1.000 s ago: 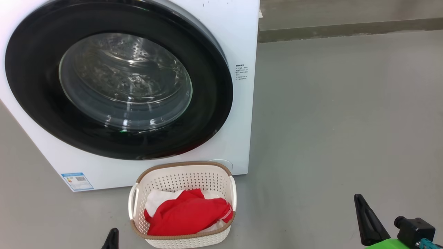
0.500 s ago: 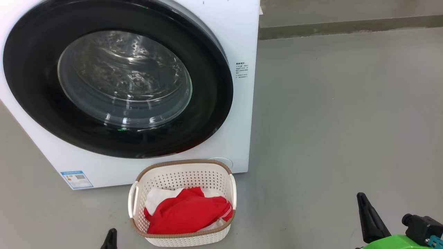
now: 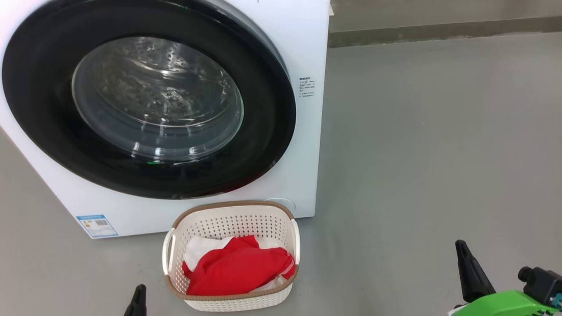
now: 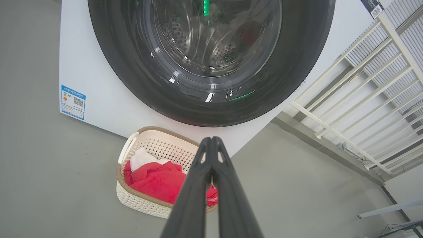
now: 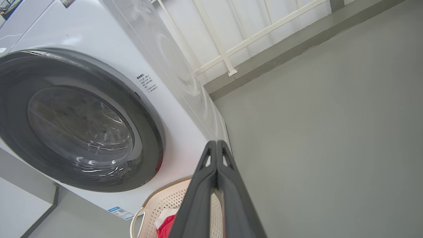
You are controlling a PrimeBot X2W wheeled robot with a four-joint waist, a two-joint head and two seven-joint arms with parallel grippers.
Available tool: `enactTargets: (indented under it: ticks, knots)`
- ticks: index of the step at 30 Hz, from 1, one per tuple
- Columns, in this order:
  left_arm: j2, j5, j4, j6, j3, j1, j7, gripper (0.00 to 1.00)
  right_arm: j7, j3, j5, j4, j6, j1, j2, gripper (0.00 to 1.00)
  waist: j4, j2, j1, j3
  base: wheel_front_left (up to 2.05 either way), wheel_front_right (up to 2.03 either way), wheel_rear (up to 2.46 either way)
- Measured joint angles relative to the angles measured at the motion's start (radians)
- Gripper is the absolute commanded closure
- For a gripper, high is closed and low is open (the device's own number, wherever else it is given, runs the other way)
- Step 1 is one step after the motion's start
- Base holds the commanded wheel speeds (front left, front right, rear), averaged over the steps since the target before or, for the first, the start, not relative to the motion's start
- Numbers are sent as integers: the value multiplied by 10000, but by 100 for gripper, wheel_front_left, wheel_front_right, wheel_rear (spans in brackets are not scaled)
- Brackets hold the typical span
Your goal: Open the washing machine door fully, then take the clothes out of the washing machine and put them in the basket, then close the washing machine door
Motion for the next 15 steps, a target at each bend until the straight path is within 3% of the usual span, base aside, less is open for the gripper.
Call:
enactTargets:
  ticks: [15]
  knots:
    - [-19, -1588, 38, 0, 71, -242, 431, 100, 447, -67, 1659, -12, -2, -163, -13, 100, 4, 0, 0, 74, 0, 0, 0]
